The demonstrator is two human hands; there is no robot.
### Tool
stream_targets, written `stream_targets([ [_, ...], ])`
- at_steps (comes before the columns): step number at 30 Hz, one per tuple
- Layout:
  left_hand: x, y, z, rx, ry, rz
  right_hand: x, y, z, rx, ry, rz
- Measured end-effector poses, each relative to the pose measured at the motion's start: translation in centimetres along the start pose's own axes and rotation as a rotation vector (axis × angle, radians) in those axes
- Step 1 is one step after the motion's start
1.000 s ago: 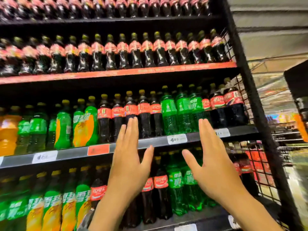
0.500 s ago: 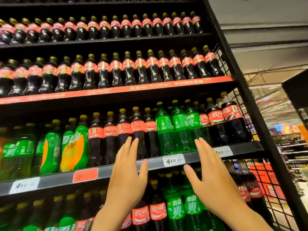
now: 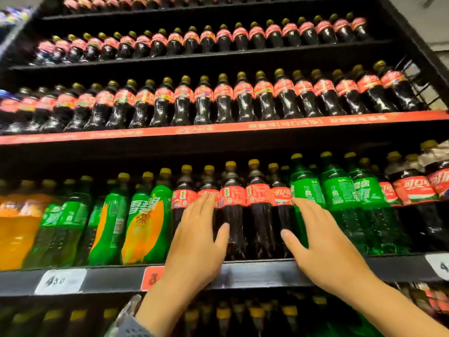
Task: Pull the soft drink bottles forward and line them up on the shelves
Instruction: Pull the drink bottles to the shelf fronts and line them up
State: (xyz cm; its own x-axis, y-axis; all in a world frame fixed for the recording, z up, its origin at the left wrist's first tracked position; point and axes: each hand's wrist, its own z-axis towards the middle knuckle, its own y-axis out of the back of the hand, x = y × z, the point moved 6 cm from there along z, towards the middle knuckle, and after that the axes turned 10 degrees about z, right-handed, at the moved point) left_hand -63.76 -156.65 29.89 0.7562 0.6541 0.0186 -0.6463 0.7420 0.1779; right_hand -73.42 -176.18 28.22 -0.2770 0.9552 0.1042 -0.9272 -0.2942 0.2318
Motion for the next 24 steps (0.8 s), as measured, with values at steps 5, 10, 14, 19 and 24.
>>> stream_targets([
  [5, 4.5, 0.2, 6.4, -0.082, -0.081, 0.091, -0.5, -2.0, 7.1, -0.058, 0.015, -0.031],
  [10, 8.7, -0.1, 11.4, -0.071, -0.112, 0.195, 1.2, -4.2, 12.8, -0.103, 0.066, -0.025],
  [14, 11.2, -1.1, 14.1, -0.030, -0.067, 0.116, 3.2, -6.5, 15.7, -0.097, 0.112, -0.102],
  [19, 13.2, -2.8, 16.9, 0.090, -0.019, 0.107, 4.7, -7.8, 18.3, -0.068, 0.122, -0.261],
  [24, 14.6, -2.9, 18.1, 0.106, -0.007, -0.041, 4.9, -9.1, 20.2, 0.047, 0.053, -0.392],
])
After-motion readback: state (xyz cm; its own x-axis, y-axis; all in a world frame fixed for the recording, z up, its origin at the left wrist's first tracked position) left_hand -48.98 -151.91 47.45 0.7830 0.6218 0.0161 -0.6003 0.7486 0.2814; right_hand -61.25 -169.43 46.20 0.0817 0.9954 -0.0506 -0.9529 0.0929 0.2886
